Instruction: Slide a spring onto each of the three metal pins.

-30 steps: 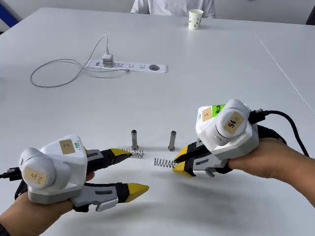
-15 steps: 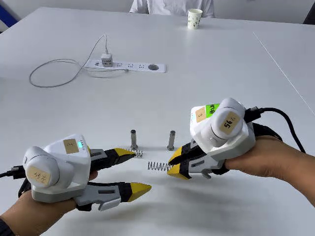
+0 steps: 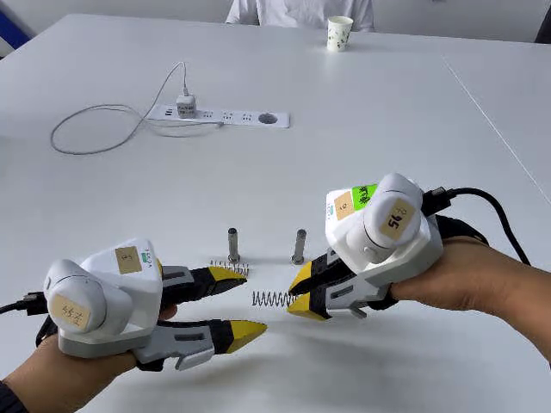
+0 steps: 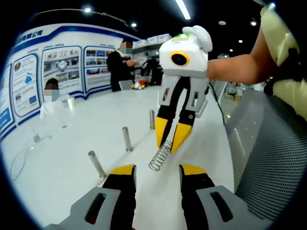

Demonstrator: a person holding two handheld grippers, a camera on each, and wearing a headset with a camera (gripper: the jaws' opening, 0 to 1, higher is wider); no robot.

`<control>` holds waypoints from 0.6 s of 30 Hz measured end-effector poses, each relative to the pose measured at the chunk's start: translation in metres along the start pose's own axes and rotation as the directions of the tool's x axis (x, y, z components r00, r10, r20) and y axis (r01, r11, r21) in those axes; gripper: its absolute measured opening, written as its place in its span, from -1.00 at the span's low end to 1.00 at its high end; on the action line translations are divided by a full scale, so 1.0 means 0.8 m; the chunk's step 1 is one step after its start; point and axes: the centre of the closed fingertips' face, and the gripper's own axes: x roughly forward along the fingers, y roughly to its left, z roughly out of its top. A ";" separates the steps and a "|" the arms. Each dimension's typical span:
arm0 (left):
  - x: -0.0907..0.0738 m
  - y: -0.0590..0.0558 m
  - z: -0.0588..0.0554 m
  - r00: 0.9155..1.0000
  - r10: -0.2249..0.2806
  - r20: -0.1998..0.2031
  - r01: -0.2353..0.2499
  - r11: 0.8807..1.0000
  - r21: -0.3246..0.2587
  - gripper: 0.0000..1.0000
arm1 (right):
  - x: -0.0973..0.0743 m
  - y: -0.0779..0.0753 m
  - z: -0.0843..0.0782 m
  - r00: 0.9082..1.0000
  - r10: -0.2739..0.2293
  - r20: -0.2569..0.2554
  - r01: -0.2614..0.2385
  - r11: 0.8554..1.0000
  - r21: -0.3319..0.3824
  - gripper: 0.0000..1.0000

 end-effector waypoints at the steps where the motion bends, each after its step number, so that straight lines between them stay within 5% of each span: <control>1: 0.000 -0.001 0.000 1.000 -0.002 -0.001 0.002 1.000 0.003 -0.28 | 0.000 0.001 0.001 1.000 0.004 0.001 -0.004 1.000 -0.004 -0.78; 18: 0.000 -0.009 0.002 1.000 -0.026 0.004 0.025 0.999 0.034 -0.53 | 0.001 0.015 0.005 0.999 0.038 0.000 -0.038 0.999 -0.034 -0.78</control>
